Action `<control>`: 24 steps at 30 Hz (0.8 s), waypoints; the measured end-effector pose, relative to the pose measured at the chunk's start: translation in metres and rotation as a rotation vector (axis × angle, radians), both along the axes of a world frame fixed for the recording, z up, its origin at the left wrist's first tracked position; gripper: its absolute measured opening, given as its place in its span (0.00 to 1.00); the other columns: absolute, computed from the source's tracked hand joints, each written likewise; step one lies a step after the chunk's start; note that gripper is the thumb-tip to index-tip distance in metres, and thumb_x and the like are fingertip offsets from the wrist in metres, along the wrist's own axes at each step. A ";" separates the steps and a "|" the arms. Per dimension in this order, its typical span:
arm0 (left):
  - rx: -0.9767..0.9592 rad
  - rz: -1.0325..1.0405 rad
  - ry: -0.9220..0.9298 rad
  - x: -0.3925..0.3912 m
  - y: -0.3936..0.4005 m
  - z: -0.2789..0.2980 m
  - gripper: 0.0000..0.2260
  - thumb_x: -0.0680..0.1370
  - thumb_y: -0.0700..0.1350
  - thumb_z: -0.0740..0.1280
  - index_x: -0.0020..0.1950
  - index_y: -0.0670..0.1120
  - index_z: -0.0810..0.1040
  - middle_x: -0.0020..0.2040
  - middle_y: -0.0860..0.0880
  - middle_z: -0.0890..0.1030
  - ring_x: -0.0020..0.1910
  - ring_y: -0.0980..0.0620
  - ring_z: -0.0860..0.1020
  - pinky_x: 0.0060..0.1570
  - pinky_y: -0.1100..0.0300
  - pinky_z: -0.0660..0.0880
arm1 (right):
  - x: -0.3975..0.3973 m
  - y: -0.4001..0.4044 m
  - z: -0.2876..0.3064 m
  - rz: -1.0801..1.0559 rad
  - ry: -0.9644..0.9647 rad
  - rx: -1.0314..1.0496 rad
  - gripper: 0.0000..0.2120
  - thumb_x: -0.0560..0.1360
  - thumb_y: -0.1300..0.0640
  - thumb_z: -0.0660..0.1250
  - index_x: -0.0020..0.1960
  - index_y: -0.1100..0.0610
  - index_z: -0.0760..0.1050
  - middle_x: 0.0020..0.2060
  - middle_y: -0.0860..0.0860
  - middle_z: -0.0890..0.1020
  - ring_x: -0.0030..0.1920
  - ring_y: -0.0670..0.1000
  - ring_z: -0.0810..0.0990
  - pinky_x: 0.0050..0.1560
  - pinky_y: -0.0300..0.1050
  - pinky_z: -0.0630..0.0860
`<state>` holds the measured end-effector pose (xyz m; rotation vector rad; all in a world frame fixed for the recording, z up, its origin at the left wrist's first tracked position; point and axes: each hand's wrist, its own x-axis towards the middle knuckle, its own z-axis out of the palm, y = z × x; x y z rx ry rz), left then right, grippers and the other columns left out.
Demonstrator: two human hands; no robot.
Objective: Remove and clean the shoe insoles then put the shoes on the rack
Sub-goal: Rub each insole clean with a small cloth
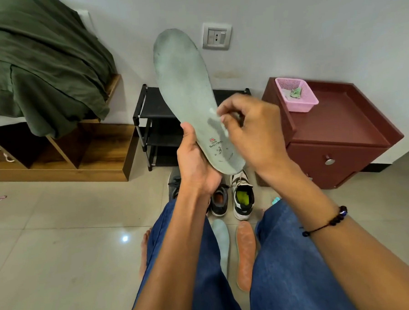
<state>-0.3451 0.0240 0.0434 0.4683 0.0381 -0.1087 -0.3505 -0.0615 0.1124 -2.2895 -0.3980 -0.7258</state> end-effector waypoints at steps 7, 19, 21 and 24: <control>-0.019 -0.052 0.038 -0.003 0.000 -0.005 0.22 0.82 0.56 0.49 0.60 0.43 0.75 0.52 0.45 0.83 0.53 0.49 0.81 0.57 0.56 0.77 | 0.004 0.015 -0.034 -0.101 -0.162 -0.383 0.05 0.64 0.69 0.67 0.37 0.62 0.76 0.32 0.56 0.79 0.34 0.57 0.76 0.31 0.45 0.73; -0.027 -0.080 0.047 -0.003 -0.004 0.002 0.23 0.82 0.55 0.48 0.60 0.40 0.74 0.50 0.41 0.82 0.48 0.47 0.82 0.49 0.55 0.80 | -0.015 -0.003 -0.020 -0.007 0.317 0.343 0.08 0.69 0.66 0.69 0.40 0.54 0.81 0.39 0.43 0.83 0.54 0.43 0.80 0.57 0.46 0.76; -0.024 -0.110 0.035 -0.003 -0.003 0.005 0.24 0.82 0.56 0.49 0.61 0.41 0.75 0.54 0.38 0.80 0.52 0.45 0.80 0.53 0.53 0.78 | -0.014 -0.005 -0.024 -0.001 0.406 0.456 0.09 0.69 0.67 0.70 0.39 0.53 0.80 0.38 0.46 0.83 0.47 0.47 0.82 0.53 0.49 0.78; 0.018 -0.145 0.042 -0.002 0.001 0.005 0.30 0.80 0.61 0.50 0.54 0.40 0.82 0.54 0.38 0.79 0.55 0.43 0.78 0.58 0.51 0.75 | -0.019 -0.002 -0.029 0.037 0.473 0.561 0.09 0.69 0.68 0.70 0.39 0.54 0.80 0.37 0.50 0.84 0.41 0.49 0.83 0.49 0.50 0.80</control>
